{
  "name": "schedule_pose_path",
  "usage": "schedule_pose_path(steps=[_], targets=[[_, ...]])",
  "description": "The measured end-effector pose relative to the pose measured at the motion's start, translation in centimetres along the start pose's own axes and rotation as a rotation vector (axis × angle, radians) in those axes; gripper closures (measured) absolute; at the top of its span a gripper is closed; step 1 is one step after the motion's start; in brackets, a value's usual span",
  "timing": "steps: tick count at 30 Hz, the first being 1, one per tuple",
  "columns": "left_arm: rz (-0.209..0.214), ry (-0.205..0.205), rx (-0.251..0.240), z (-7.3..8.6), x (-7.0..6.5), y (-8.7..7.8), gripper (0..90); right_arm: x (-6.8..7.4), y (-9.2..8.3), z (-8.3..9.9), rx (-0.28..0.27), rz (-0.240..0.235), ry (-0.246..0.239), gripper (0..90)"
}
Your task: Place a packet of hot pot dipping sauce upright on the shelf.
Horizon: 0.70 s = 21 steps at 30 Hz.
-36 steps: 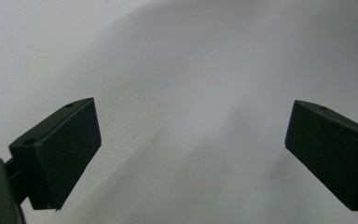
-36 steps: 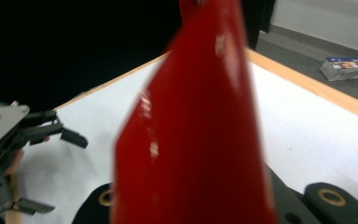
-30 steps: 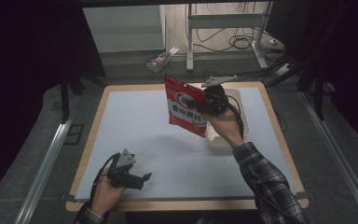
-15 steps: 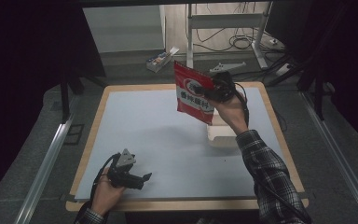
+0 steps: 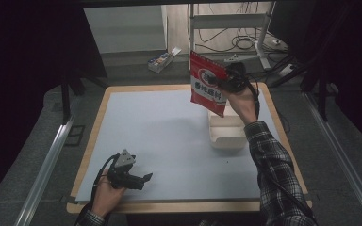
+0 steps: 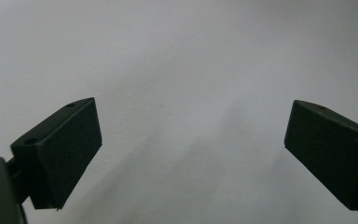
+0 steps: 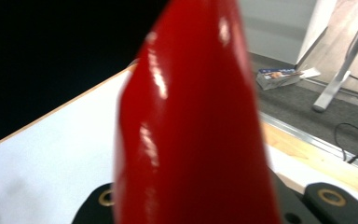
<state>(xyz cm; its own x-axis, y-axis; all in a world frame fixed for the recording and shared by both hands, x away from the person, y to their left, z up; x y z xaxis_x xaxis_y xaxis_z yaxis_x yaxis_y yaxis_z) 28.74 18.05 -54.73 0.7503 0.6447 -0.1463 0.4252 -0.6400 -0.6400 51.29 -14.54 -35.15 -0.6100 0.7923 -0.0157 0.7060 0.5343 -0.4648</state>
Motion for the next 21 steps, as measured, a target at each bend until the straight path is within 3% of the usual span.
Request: schedule_pose_path(steps=[10, 21], targets=[[0.001, 0.001, 0.004, 0.0, 0.0, 0.0, 3.6, -2.9, 0.3, 0.0, -0.012, 0.044, 0.025, 89.2], [0.001, 0.001, 0.013, 0.1, 0.0, 0.1, 3.5, -5.6, 0.9, 1.4, 0.000, 0.063, 0.051, 89.2]])
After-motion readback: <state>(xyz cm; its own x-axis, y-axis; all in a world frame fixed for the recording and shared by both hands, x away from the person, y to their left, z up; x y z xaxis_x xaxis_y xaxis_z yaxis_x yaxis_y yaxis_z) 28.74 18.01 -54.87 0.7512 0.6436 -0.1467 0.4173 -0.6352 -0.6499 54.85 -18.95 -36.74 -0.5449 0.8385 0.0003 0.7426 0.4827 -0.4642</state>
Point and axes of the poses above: each handheld gripper's, and its own axes: y roughly forward along the jaws, z roughly out of its underside, x roughly to its left, the point moved 3 cm from there along y, roughly forward along the jaws, and after that the axes turned 10 degrees about z, right-handed, at the moved point
